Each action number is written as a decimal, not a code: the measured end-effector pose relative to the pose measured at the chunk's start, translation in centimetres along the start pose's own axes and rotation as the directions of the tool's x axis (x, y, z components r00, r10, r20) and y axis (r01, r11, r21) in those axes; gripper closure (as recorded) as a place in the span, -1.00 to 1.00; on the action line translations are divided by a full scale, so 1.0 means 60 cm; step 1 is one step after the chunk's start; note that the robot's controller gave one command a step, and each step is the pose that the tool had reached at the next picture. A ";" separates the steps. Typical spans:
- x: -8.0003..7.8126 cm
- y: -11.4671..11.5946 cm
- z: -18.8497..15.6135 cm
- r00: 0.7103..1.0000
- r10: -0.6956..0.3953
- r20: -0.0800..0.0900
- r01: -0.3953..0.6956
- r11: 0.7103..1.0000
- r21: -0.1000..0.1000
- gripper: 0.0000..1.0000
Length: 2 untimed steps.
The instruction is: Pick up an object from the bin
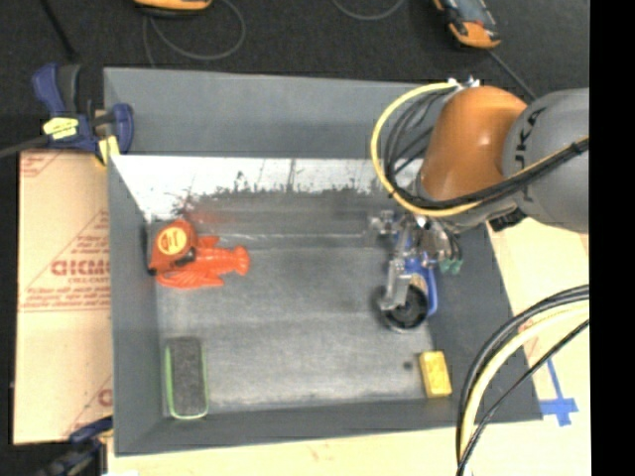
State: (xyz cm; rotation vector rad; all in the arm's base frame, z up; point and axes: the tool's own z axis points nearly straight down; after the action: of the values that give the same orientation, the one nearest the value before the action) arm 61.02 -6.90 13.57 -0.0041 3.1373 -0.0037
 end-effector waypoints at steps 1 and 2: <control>0.000 0.000 0.000 1.000 0.000 0.000 0.000 1.000 0.000 -1.00; -0.012 -0.080 0.025 1.000 -0.019 0.004 0.019 1.000 -0.001 -1.00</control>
Offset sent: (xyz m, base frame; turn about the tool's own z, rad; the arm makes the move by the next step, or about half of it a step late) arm 0.0071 -0.0658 -0.0217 -0.0222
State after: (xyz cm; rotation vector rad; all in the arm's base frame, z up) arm 61.73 -11.67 12.11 -0.0336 3.1335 -0.0020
